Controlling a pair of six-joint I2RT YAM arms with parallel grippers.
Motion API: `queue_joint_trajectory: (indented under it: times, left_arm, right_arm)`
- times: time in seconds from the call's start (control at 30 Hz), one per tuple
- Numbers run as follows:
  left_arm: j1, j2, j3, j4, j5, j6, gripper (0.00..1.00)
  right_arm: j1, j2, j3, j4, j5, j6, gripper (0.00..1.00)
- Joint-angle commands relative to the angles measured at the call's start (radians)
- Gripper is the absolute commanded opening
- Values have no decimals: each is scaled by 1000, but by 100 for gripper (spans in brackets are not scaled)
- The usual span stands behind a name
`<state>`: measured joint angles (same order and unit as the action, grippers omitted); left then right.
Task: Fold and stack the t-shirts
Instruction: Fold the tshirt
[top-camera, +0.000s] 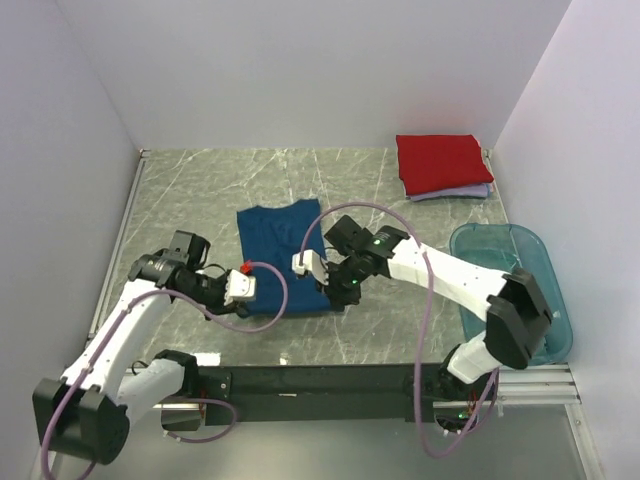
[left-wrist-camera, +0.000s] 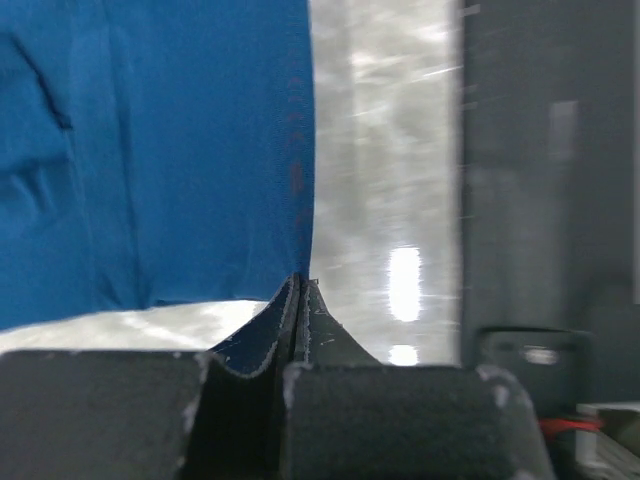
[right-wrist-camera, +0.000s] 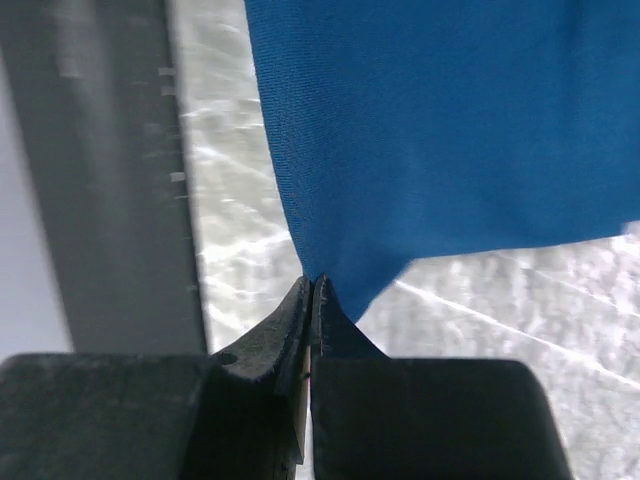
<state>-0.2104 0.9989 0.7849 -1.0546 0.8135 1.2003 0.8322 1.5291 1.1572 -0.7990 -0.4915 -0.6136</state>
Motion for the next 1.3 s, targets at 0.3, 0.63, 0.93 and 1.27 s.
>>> queue_joint_trajectory:
  times: [0.3, 0.63, 0.93, 1.27]
  left_arm:
    - [72, 251, 318, -46, 79, -160, 0]
    - [195, 798, 531, 298, -11, -409, 1]
    - [172, 913, 504, 286, -103, -441, 1]
    - [103, 638, 205, 136, -10, -331, 1]
  right_arm:
    - [-186, 291, 519, -357, -88, -201, 0]
    - [-260, 836, 1110, -441, -56, -213, 0]
    - [-265, 859, 965, -339, -68, -91, 0]
    - [-236, 580, 487, -279, -200, -21, 0]
